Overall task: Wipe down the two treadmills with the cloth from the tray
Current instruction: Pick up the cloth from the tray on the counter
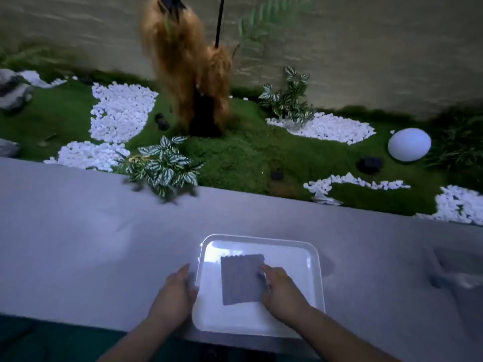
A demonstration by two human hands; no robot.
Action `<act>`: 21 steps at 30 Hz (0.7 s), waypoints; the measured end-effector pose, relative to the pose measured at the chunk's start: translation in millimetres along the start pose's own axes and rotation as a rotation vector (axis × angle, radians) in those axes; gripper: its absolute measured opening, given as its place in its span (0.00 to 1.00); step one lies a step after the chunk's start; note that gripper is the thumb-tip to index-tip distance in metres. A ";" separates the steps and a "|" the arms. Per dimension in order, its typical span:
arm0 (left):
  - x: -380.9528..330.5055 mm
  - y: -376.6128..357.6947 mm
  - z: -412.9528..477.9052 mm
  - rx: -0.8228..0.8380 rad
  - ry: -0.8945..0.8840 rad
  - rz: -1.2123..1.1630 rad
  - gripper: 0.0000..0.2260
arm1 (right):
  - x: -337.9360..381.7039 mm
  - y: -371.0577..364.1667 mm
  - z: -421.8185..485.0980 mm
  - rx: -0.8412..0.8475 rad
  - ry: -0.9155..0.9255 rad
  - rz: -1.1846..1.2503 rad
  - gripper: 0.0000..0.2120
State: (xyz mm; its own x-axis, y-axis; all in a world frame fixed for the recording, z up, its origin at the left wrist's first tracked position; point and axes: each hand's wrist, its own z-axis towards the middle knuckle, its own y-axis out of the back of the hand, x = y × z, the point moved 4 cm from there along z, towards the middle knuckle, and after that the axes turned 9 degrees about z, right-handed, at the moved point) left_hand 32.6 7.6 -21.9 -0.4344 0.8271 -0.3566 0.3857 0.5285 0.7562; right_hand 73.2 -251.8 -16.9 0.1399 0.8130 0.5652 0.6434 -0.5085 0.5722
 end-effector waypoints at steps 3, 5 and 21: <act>-1.2 -16.1 11.8 0.027 0.005 -0.095 0.29 | 1.4 -17.7 25.3 -0.018 0.026 -0.018 0.29; -1.6 -29.2 14.9 0.028 -0.013 -0.111 0.27 | 4.4 -30.0 38.8 -0.030 0.048 -0.052 0.29; 4.1 -52.5 4.0 -0.016 0.008 -0.217 0.24 | 7.9 -70.0 64.3 -0.117 -0.056 0.066 0.18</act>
State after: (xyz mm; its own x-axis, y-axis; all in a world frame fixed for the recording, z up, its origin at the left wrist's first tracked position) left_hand 13.9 -16.0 -65.3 -0.5124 0.6925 -0.5078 0.2696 0.6912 0.6705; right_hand 77.7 -191.6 -90.7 0.2230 0.7896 0.5717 0.5394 -0.5884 0.6023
